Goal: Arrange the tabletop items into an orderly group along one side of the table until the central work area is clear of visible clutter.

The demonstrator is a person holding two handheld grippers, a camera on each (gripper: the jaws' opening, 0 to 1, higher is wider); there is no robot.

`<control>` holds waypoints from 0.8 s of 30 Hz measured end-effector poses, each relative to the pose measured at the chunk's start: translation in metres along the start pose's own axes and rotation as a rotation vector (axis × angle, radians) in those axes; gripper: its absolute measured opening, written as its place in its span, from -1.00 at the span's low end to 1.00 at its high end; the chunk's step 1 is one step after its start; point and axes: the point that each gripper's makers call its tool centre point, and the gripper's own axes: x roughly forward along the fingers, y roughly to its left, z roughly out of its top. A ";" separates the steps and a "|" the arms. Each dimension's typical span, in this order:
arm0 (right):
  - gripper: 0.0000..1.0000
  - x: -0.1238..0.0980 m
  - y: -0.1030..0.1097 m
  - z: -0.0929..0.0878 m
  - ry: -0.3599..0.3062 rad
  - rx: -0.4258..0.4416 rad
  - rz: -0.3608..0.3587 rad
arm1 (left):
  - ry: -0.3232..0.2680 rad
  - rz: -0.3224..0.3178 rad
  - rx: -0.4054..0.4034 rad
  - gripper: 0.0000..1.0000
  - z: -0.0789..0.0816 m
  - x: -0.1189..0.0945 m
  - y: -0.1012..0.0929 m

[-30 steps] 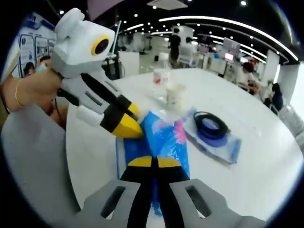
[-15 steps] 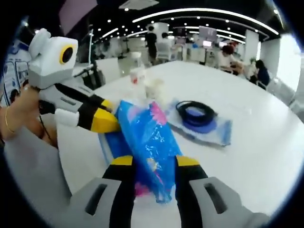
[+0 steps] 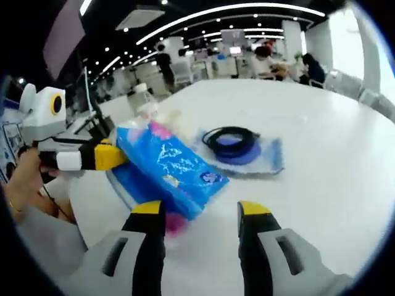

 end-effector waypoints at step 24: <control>-0.85 0.000 0.004 -0.001 0.000 0.045 0.043 | 0.021 -0.004 -0.019 -0.98 -0.005 0.002 0.001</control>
